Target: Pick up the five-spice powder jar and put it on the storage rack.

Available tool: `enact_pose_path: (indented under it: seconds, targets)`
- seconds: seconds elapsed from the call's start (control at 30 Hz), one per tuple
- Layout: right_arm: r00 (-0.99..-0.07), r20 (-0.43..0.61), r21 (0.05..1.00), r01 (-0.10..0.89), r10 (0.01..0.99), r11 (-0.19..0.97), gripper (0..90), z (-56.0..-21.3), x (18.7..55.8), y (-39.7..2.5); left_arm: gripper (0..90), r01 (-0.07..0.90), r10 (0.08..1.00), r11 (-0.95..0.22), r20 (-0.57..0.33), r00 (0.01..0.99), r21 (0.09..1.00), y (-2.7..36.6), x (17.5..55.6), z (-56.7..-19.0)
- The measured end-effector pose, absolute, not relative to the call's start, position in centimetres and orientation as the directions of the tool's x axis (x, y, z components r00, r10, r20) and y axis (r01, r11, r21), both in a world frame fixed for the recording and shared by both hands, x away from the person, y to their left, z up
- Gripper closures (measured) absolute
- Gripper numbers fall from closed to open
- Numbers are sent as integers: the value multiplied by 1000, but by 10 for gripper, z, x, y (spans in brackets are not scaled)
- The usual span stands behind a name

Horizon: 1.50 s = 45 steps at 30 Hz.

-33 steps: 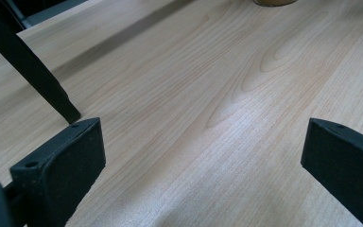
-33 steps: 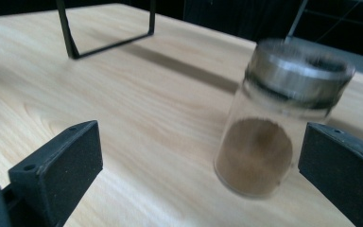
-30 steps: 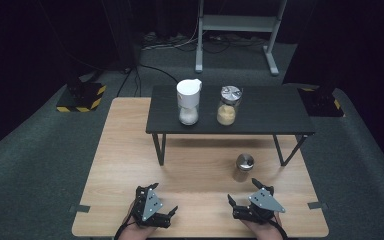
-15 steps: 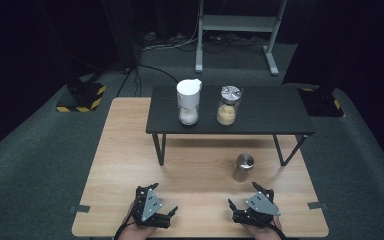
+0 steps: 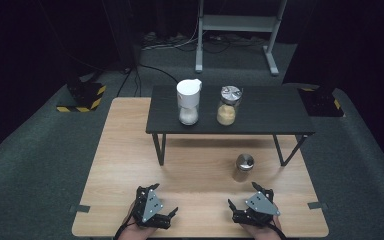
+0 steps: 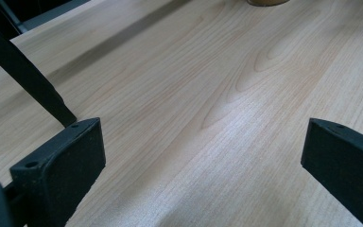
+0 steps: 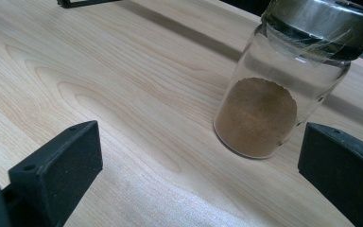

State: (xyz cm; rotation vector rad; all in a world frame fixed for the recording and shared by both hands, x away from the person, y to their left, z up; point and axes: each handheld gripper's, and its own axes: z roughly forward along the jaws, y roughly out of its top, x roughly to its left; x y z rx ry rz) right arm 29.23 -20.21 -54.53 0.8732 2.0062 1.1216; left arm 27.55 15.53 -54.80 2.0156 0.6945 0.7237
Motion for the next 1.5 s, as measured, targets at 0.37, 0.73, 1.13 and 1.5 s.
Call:
enact_pose_path:
  seconds: [0.37,0.73,1.13,1.5]
  targets:
    - [-557,-226,890,217,799,402,0,-545,292,-203,7,196,697,-472,227,681,860,157,275,-548]
    - [-544,-205,908,203,813,365,0,-538,289,-212,7,196,697,-474,229,680,859,157,273,-548]
    - [-524,-191,920,199,830,338,0,-534,290,-222,7,190,693,-474,231,683,860,157,273,-548]
    - [-515,-154,938,192,843,288,0,-525,297,-223,7,196,696,-468,224,682,862,158,274,-548]
